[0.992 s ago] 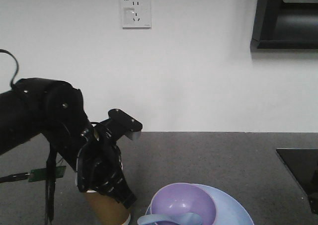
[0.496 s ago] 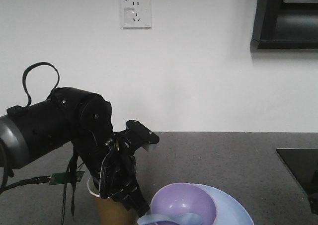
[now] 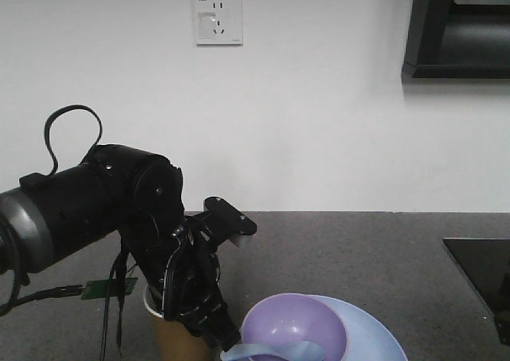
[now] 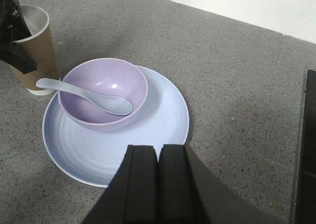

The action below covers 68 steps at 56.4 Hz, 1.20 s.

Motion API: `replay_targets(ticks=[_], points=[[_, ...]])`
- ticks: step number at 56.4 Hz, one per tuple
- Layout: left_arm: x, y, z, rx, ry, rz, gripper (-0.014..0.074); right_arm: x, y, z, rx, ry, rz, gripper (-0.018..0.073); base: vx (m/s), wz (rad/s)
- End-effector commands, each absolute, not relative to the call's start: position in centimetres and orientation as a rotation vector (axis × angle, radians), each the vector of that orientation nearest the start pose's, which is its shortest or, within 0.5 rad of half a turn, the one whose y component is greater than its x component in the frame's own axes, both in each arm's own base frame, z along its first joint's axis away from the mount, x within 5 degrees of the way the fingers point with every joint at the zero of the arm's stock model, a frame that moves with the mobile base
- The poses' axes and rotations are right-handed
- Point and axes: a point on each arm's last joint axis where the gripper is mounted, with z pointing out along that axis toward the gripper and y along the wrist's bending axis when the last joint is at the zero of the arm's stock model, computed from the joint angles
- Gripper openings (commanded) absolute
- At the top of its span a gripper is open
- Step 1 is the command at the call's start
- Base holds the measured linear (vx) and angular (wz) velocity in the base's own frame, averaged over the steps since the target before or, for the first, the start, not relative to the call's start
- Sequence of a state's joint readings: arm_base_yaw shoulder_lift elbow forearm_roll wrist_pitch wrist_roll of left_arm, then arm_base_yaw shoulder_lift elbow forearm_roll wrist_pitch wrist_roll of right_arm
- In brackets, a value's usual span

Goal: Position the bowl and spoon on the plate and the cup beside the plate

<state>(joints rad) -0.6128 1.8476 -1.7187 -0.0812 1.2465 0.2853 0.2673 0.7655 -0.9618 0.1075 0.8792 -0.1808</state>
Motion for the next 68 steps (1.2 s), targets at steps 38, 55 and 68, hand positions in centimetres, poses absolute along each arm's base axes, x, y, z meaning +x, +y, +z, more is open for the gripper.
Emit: replay_targets(ticks=[38, 55, 68], points=[[28.6, -20.7, 38.0, 1.116, 2.433, -0.176, 0.0466, 12.7, 4.2, 40.1, -0.431, 2.029, 0.178, -0.0008, 0.00, 0.00], [25.6, -18.6, 42.6, 1.056, 2.295, -0.206, 0.0353, 12.7, 4.2, 40.0, -0.429, 2.037, 0.182, -0.0008, 0.00, 0.00], [20.9, -15.3, 49.3, 0.833, 1.998, -0.320, -0.0008, 12.6, 4.2, 40.1, -0.428, 2.030, 0.181, -0.0008, 0.00, 0.00]])
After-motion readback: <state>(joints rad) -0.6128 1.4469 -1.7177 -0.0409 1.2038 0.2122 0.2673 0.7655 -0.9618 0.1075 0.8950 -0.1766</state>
